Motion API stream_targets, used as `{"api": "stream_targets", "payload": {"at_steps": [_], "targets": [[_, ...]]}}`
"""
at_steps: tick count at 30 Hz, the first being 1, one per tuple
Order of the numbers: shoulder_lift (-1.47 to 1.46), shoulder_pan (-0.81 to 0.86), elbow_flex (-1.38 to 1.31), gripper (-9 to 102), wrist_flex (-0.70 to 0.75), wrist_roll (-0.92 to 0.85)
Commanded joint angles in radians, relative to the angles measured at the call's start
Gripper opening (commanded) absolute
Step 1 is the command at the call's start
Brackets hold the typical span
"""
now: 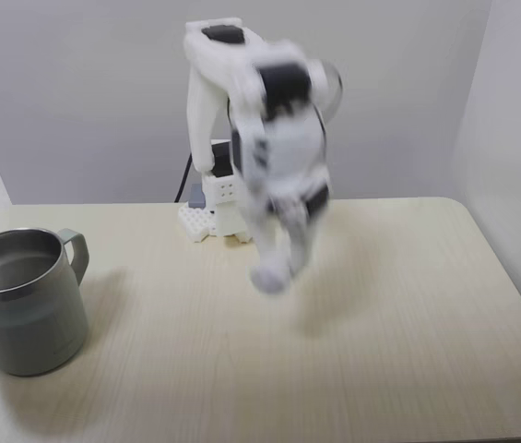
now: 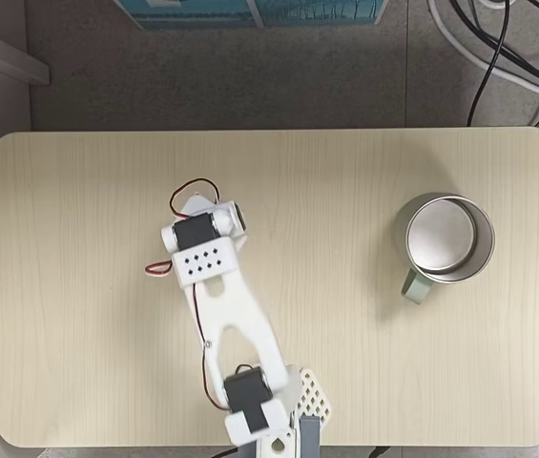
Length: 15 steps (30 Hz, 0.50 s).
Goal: Grasp a dressing and put it in the cup.
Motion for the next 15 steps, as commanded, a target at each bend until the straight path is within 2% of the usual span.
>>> {"api": "stream_targets", "payload": {"at_steps": [1,7,15], "targets": [[-0.114,0.075,0.16,0,0.13,0.031],[-0.152,0.36,0.36,0,0.225,0.103],[-0.038,0.857,0.65,0,0.216,0.258]]}}
